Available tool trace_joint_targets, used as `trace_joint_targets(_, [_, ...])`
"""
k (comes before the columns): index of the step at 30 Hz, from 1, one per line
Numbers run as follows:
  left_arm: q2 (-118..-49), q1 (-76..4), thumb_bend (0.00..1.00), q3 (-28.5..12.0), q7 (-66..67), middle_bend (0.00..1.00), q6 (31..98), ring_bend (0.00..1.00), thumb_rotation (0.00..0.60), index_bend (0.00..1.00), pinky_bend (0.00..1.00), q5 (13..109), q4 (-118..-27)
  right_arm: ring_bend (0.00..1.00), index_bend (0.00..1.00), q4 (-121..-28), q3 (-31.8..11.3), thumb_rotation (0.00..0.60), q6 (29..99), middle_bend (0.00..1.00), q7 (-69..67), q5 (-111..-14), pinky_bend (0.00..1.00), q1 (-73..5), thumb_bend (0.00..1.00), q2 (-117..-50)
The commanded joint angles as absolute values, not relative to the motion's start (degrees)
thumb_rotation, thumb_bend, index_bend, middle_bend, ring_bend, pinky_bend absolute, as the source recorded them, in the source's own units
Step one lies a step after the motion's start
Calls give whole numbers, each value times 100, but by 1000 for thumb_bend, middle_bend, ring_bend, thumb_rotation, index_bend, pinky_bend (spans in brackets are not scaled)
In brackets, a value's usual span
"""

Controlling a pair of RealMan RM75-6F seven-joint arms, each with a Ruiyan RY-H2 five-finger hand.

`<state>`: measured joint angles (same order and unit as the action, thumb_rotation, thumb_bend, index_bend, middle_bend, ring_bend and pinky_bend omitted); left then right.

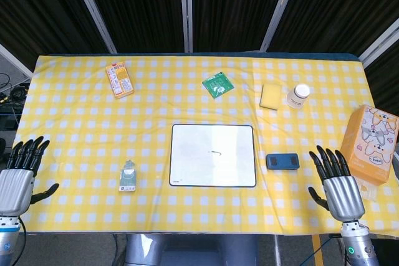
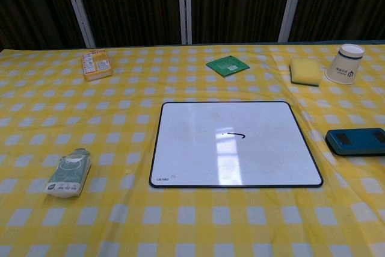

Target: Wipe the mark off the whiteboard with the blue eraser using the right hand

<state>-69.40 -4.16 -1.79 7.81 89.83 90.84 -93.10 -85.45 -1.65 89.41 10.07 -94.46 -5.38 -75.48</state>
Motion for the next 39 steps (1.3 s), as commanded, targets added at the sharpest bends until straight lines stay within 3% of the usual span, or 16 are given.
trace_joint_targets(1, [-6940,-417,0,-173,782,0,8977,0,600,0,0,9087,-9316,0,0,-8553,-163,600,8948,0,992,-9450,0,-535,157,-7543])
trace_joint_targets(19, [-6916,-452,0,-211,712,0,8940,0,600,0,0,9053,-9320,0,12,-8998,-156,600,8612,0,1212,-9518,0,-740,157,-7509])
trace_joint_targets(23, [-6908,-457,0,-229,690,0,8954,0,600,0,0,9046,-9343,0,90,-9213,-245,600,8216,17,1400,-9380,0,-962,157,-7493])
trace_joint_targets(29, [-6910,-473,0,-224,674,0,8903,0,600,0,0,9019,-9321,53,204,-9591,-466,600,7015,118,1942,-8663,47,-1538,173,-7437])
trace_joint_targets(39, [-6910,-496,0,-252,629,0,8862,0,600,0,0,8952,-9289,65,265,-9721,-739,600,6268,135,2449,-7704,73,-2037,206,-7606])
